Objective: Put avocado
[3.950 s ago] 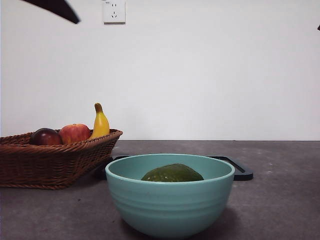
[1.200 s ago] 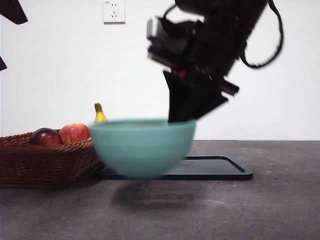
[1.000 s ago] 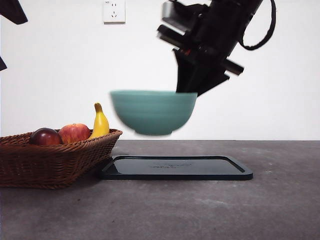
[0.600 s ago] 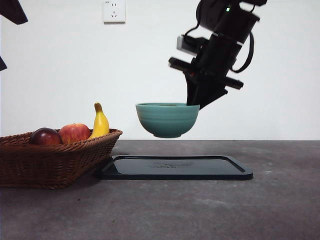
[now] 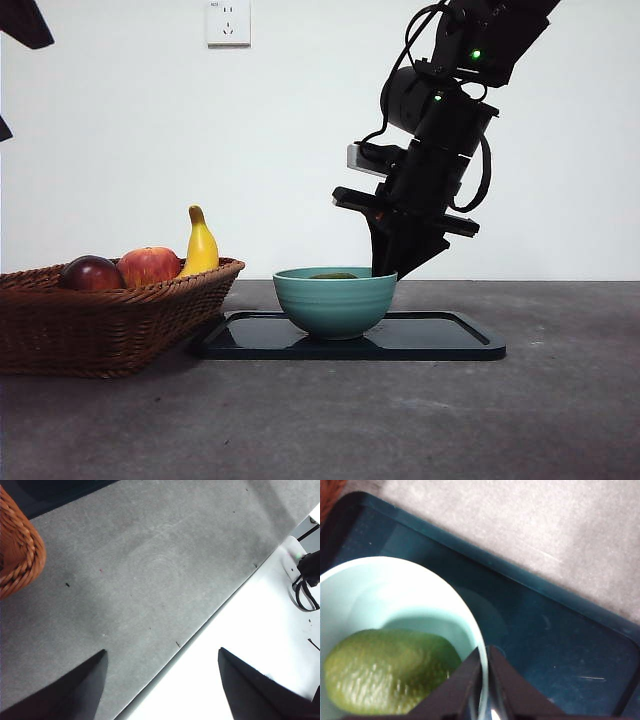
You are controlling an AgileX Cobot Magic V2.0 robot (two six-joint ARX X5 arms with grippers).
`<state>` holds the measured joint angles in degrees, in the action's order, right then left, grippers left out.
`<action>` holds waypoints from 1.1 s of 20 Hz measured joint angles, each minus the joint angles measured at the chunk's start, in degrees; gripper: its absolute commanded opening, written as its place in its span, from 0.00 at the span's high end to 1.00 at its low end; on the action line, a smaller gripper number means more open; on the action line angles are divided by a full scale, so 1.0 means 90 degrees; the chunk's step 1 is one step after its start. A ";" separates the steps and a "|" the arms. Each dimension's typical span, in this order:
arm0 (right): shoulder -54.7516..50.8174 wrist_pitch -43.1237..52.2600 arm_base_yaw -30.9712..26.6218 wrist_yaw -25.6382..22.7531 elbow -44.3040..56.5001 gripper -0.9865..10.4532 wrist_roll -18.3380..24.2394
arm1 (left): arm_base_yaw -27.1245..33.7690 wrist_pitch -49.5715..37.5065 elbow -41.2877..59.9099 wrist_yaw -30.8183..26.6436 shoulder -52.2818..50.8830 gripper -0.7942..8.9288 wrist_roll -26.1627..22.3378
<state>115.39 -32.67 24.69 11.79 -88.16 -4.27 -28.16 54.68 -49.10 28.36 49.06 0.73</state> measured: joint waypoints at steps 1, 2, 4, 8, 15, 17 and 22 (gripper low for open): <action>0.0000 -0.0005 0.0000 0.0000 0.0000 0.90 0.0000 | 0.0000 0.0000 0.0000 0.0000 0.0000 0.57 0.0000; 0.0000 -0.0012 0.0000 0.0000 0.0000 0.86 0.0000 | 0.0000 0.0015 0.0000 0.0000 0.0000 0.57 0.0000; 0.0000 -0.0119 0.0000 0.0007 -0.0005 0.71 0.0000 | 0.0000 0.0092 0.0000 0.0000 0.0000 0.57 0.0000; -0.0027 -0.0165 -0.0017 -0.0075 -0.0012 0.64 -0.0002 | 0.0000 0.0097 0.0000 0.0000 0.0000 0.57 0.0000; -0.2025 -0.1401 -0.0143 -0.0155 -0.0036 0.60 -0.0002 | 0.0000 0.0097 0.0000 0.0000 0.0000 0.57 0.0000; -0.2691 -0.2132 0.0056 -0.0153 -0.0036 0.59 -0.0002 | 0.0000 0.0097 0.0000 0.0000 -0.0002 0.57 0.0000; -0.4512 -0.2441 0.0542 -0.0148 0.0682 0.59 -0.0002 | 0.0000 0.0092 0.0000 0.0000 -0.0002 0.57 0.0000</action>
<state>74.78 -54.63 29.56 10.46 -82.02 -4.29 -28.16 55.51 -49.10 28.36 49.04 0.73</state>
